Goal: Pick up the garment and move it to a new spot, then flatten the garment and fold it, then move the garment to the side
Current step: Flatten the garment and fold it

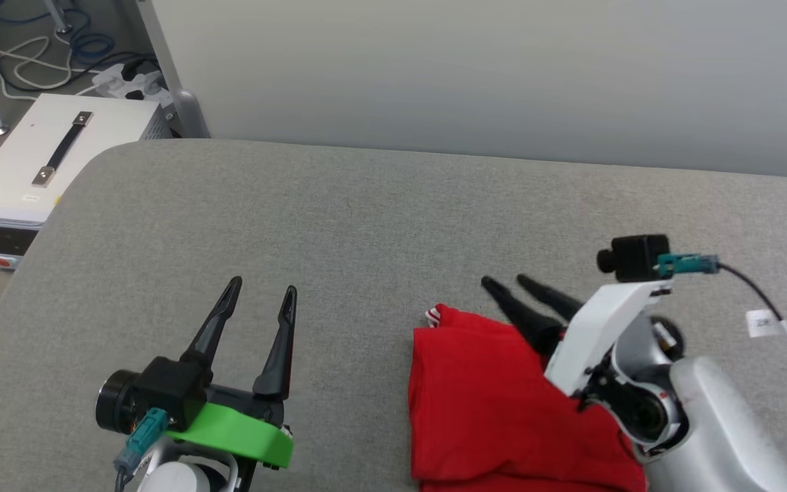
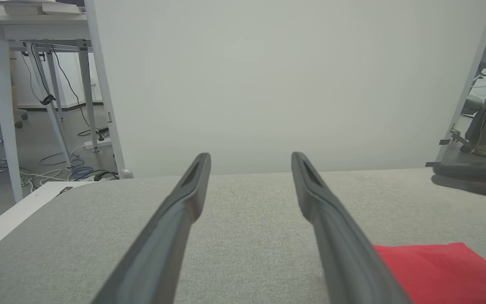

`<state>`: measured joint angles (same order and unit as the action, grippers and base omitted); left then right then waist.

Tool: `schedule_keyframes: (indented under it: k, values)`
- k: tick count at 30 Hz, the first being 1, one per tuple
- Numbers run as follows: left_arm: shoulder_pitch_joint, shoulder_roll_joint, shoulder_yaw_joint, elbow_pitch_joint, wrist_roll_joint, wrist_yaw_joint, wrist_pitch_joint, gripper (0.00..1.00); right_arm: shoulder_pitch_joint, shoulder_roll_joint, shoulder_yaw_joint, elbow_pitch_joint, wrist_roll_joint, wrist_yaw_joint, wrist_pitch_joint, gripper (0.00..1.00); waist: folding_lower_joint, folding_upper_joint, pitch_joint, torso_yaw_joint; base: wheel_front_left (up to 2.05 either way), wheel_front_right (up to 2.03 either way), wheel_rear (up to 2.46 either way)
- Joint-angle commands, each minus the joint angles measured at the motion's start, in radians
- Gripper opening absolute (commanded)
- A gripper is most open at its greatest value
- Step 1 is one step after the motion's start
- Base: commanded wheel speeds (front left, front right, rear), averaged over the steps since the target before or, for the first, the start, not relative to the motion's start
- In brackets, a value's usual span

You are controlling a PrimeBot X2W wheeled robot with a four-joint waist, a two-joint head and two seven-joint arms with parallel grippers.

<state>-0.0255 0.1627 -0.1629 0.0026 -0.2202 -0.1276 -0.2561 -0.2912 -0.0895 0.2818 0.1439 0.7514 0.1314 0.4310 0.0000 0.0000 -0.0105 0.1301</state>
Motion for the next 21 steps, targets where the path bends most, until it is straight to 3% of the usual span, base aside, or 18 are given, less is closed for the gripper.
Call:
schedule_keyframes:
  k: [1, 8, 11, 12, 14, 21]
  values:
    - [0.007, -0.003, -0.004, -0.004, -0.003, -0.003, -0.006, 1.00, -0.020, -0.035, -0.011, -0.024, -0.051, -0.001, -0.013, 1.00, 0.0000, 0.0000, 0.005, -0.014, 0.00, 0.00, 0.00]
    - [0.000, -0.008, -0.011, -0.004, -0.009, -0.003, -0.006, 1.00, -0.024, -0.240, -0.040, -0.107, -0.287, -0.001, -0.170, 1.00, 0.0000, 0.0000, 0.015, -0.051, 0.00, 0.00, 0.00]
    - [-0.002, -0.011, -0.012, -0.004, -0.013, -0.003, -0.006, 1.00, 0.007, -0.289, -0.082, -0.116, -0.347, -0.001, -0.263, 1.00, 0.0000, 0.0000, 0.020, -0.063, 0.00, 0.00, 0.00]
    - [-0.003, -0.011, -0.014, -0.001, -0.015, -0.003, -0.006, 1.00, 0.054, -0.304, -0.124, -0.123, -0.374, -0.001, -0.338, 1.00, 0.0000, 0.0000, 0.021, -0.070, 0.00, 0.00, 0.00]
    - [-0.002, -0.013, -0.013, 0.001, -0.019, -0.003, -0.006, 1.00, 0.093, -0.300, -0.162, -0.129, -0.391, -0.001, -0.389, 1.00, 0.0000, 0.0000, 0.022, -0.074, 0.00, 0.00, 0.00]
    - [0.022, -0.028, 0.002, 0.011, -0.029, -0.003, -0.006, 1.00, 0.247, -0.197, -0.279, -0.171, -0.441, -0.001, -0.555, 1.00, 0.0000, 0.0000, 0.020, -0.087, 0.00, 0.00, 0.00]
